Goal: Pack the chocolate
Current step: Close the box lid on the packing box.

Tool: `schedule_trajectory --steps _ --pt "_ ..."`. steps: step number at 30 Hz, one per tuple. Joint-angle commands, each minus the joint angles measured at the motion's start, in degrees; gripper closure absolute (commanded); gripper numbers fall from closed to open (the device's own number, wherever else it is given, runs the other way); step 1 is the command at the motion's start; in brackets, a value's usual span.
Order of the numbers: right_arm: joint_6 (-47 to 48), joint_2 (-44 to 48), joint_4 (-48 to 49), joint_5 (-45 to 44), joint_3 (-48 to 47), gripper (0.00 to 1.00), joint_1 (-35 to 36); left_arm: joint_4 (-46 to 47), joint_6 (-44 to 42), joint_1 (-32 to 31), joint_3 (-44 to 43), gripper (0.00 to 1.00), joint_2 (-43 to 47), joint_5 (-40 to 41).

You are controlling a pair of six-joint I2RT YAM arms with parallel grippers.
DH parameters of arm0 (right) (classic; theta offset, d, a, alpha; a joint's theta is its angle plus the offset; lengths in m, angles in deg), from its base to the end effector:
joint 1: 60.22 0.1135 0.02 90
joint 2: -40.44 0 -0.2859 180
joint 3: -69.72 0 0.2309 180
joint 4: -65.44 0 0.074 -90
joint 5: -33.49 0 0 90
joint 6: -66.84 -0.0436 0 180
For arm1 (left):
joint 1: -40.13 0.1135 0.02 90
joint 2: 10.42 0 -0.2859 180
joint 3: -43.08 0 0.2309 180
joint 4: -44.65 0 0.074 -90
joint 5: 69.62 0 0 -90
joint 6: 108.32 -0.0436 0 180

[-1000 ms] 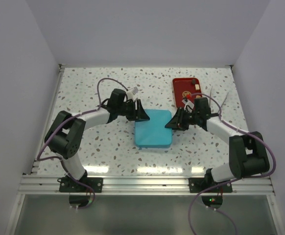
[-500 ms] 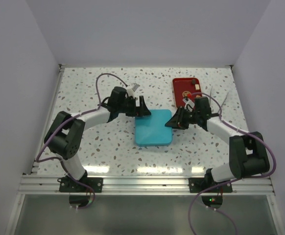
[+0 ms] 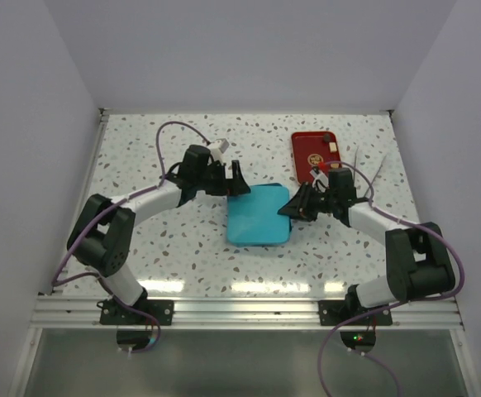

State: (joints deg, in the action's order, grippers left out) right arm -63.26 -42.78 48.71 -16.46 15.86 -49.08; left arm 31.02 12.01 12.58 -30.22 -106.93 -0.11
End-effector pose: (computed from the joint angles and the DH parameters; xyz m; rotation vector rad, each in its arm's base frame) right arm 0.2516 0.0781 0.2068 0.2655 2.4754 1.2388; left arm 0.3090 -0.1784 0.2377 0.1539 2.3308 -0.9312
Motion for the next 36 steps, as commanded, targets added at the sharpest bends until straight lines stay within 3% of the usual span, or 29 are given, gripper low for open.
schedule_trajectory --steps 1,15,28,32,34,36 --pt "-1.4 -0.8 5.4 -3.8 0.3 0.80 -0.6 -4.6 -2.5 1.4 0.5 0.00 1.8 4.1" --pt "4.9 -10.3 -1.8 1.6 -12.0 0.80 -2.4 -5.7 -3.2 3.2 2.3 0.00 7.0 3.4" --pt "5.4 -8.2 -2.4 4.0 -10.2 0.80 -5.1 -3.5 -1.8 2.9 7.1 0.01 10.7 -3.2" --pt "6.2 -8.9 -3.0 4.5 -10.9 0.80 -5.4 -3.5 -2.4 1.8 8.7 0.10 10.2 -2.4" --pt "6.3 -9.2 -2.8 4.6 -10.9 0.80 -5.4 -2.3 -1.9 0.6 10.0 0.27 10.6 -2.2" --pt "6.2 -9.4 -2.5 5.0 -10.8 0.80 -5.4 1.4 -0.7 0.0 11.2 0.27 11.4 -2.6"
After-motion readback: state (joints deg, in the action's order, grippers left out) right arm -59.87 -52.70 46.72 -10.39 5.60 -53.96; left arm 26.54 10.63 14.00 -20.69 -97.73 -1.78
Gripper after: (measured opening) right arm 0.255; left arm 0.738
